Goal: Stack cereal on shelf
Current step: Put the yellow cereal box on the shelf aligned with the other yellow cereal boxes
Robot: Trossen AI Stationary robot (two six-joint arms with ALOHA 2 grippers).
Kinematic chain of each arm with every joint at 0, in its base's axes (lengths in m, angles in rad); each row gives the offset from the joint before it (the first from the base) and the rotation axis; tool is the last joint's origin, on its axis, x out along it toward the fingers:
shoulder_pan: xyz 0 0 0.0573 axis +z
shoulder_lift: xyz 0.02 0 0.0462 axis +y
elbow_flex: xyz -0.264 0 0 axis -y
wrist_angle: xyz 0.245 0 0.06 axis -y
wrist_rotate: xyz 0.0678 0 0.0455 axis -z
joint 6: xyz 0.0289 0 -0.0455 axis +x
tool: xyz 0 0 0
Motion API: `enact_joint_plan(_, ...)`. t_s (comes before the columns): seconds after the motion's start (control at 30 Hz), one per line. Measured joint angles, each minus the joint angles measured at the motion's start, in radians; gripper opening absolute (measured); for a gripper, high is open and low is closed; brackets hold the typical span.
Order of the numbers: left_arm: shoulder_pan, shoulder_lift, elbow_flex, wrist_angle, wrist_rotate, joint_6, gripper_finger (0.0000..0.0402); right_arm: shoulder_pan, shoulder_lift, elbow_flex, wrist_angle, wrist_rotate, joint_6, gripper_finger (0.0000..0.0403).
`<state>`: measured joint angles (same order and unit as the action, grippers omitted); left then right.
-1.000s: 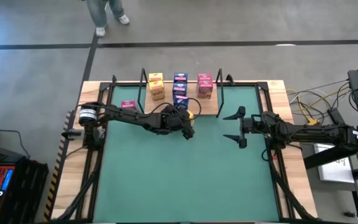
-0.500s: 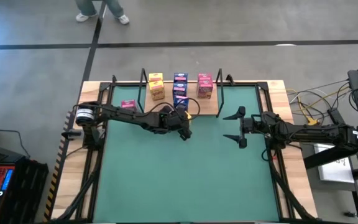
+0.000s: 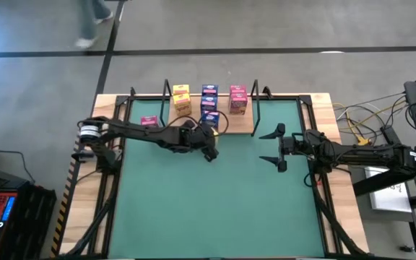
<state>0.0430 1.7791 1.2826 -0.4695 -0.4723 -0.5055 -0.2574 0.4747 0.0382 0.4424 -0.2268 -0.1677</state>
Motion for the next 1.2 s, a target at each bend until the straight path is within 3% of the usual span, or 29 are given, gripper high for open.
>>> enact_joint_plan(0.13, 0.005, -0.06, 0.0, -0.101, 0.048, 0.028, 0.0159, 0.0, 0.0, 0.0, 0.0, 0.0, 0.0, 0.0361)
enact_joint_plan(0.47, 0.007, -0.206, -0.027, -0.242, 0.049, 0.174, 0.016, 0.0, 0.0, 0.0, 0.0, 0.0, 0.0, 0.0361)
enact_joint_plan(0.67, 0.008, -0.325, -0.168, -0.157, 0.023, 0.251, 0.0157, 0.0, 0.0, 0.0, 0.0, 0.0, 0.0, 0.0361)
enact_joint_plan(0.83, 0.026, -0.419, -0.289, -0.019, -0.001, 0.411, 0.0156, 0.0, 0.0, 0.0, -0.001, 0.0, 0.0, 0.0361)
enact_joint_plan(1.0, 0.071, -0.468, -0.362, 0.075, 0.07, 0.588, 0.0156, 0.0, 0.0, 0.0, -0.003, 0.0, 0.0, 0.0361)
enact_joint_plan(1.2, 0.143, -0.475, -0.368, 0.065, 0.108, 0.615, 0.0156, 0.0, 0.0, 0.0, -0.005, 0.0, 0.0, 0.0361)
